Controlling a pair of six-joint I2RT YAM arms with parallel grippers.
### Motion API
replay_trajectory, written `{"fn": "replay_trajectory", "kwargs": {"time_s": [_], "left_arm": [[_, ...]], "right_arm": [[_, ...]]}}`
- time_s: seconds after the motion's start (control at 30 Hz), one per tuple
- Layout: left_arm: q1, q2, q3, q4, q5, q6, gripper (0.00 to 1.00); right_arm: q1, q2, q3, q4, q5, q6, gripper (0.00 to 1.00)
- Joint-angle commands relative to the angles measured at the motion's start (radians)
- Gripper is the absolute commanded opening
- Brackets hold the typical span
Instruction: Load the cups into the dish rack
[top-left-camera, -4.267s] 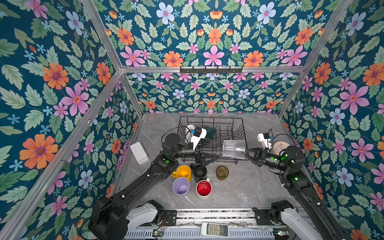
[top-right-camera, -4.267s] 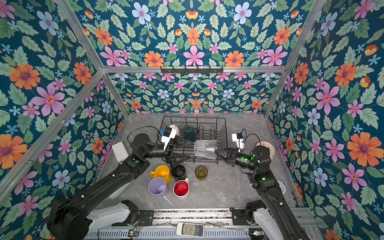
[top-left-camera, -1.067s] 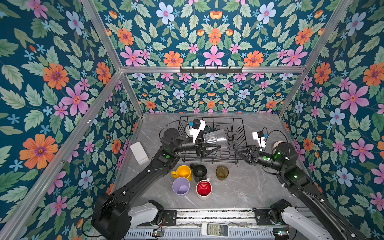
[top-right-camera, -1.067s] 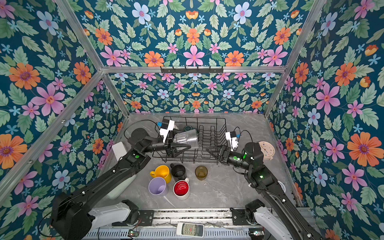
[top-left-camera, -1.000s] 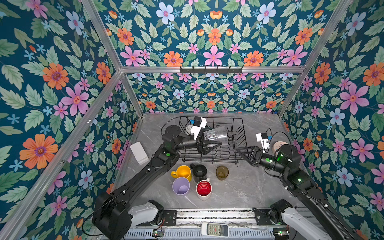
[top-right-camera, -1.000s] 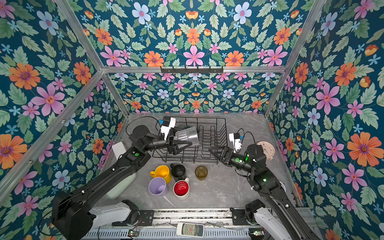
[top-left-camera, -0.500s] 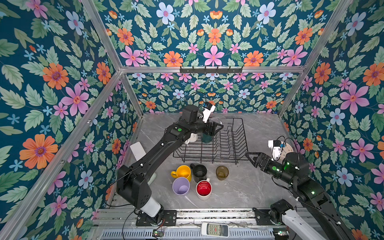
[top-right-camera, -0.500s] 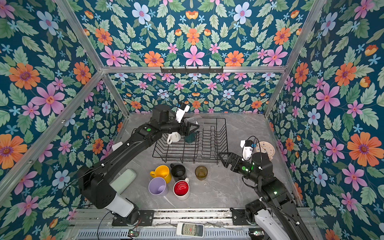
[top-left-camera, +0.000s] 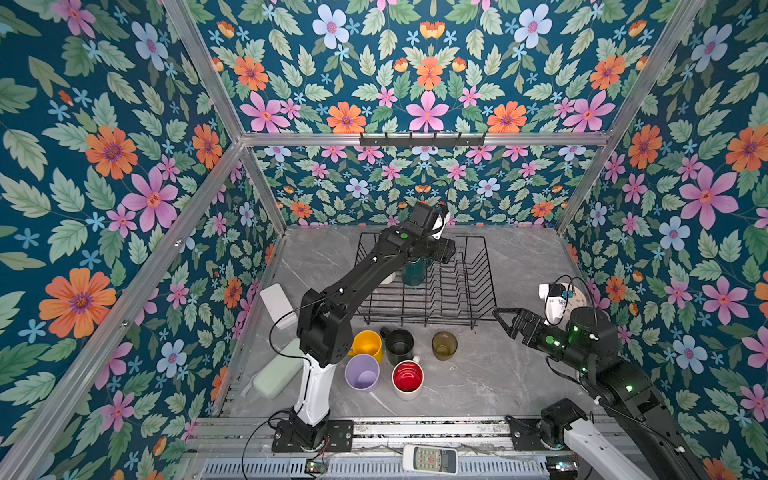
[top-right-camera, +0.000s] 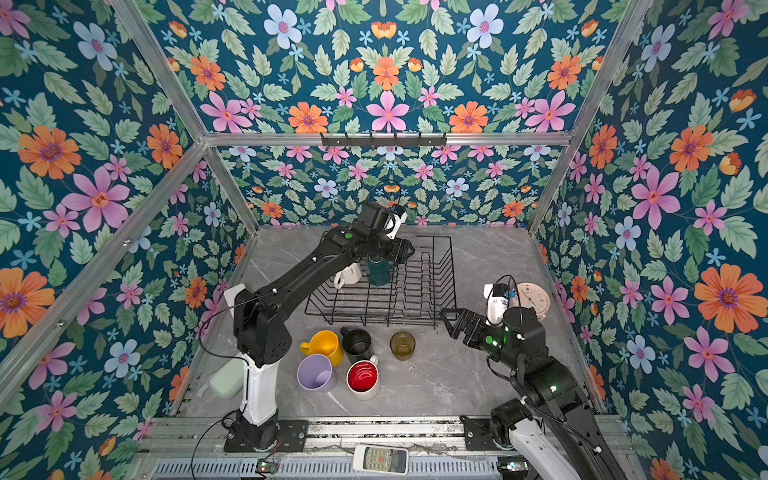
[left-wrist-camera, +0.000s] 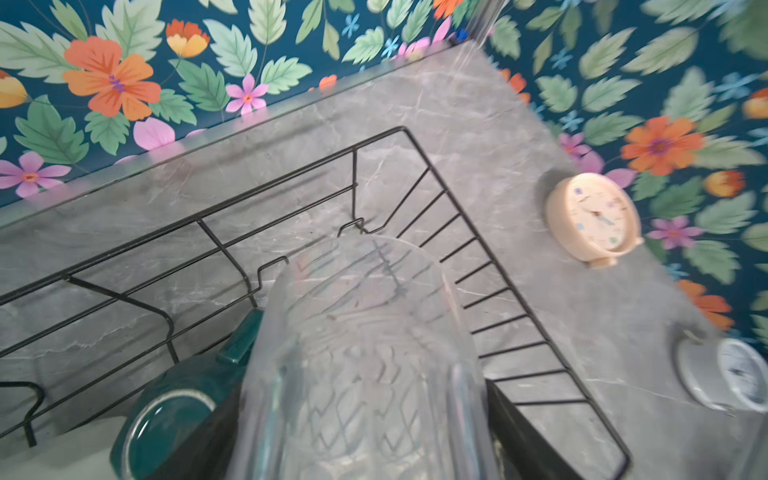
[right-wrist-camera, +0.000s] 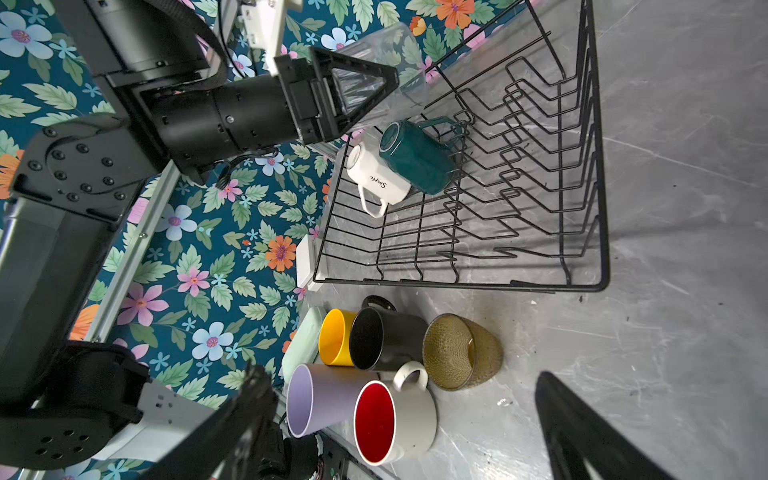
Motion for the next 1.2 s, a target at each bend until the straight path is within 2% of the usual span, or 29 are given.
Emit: {"fn": "replay_trajectory", "kwargs": {"time_s": [0.0,0.17,0.37,0.67,1.17], "left_arm": [[-0.008,0.052,0.074,-0.084,-0.101,0.006,0.00],[-0.018,0.136,0.166,-0.163,-0.165,0.002,0.00],[-0.021,0.178,0.187,-0.172,-0.182,0.001,0.00],[-0.039,0.241,0.213,-0.196,-0.265,0.018,0.00],[-0.041,0.295,0.204,-0.144,-0.271,0.014,0.01]], "right_arm": [[0.000,-0.004,0.000,-0.013,0.012,-0.028,0.96],[0.001,-0.005,-0.015,-0.006,0.002,-0.028,0.97],[0.001,-0.001,-0.034,0.014,-0.019,-0.019,0.96],[0.001,-0.001,-0.055,0.033,-0.041,-0.004,0.96],[0.000,-0.003,-0.073,0.043,-0.048,0.002,0.96]]}}
